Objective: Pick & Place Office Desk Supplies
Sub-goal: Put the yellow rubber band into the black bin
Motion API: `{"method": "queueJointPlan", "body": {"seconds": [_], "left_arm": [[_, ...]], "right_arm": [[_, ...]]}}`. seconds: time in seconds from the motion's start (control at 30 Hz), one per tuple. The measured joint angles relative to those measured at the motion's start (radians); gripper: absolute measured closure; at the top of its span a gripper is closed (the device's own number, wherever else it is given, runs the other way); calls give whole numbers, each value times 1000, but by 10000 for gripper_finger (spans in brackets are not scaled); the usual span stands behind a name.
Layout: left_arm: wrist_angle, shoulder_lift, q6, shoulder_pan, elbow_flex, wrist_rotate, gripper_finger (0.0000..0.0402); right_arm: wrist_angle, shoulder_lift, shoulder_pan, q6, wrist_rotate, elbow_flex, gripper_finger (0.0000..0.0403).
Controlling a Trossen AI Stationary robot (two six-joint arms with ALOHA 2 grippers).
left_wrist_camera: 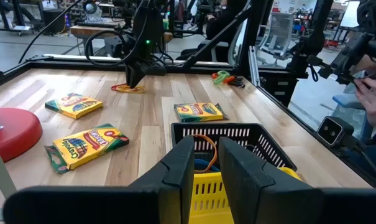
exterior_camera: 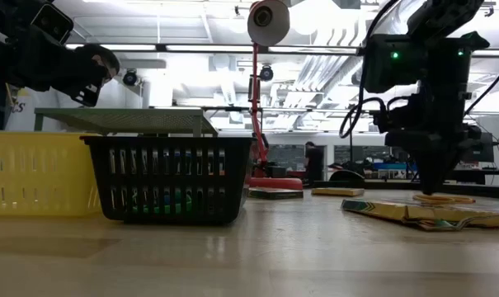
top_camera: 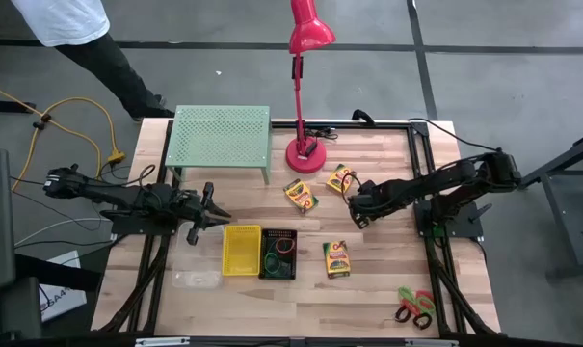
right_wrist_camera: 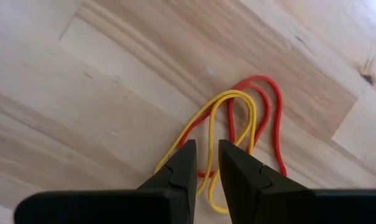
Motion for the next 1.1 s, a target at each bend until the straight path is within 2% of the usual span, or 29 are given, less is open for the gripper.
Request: {"method": "queueJointPlan", "body": {"seconds": [0.63,0.87,1.1], "left_arm": [[9,3,0,0,0,0,330],[8,4,0,0,0,0,330],[7,4,0,0,0,0,330]], "right_arm": [[19,68,0,0,4,4,349],[19,68,0,0,5,2,393],[11,61,1,-3,19,0,400]]}}
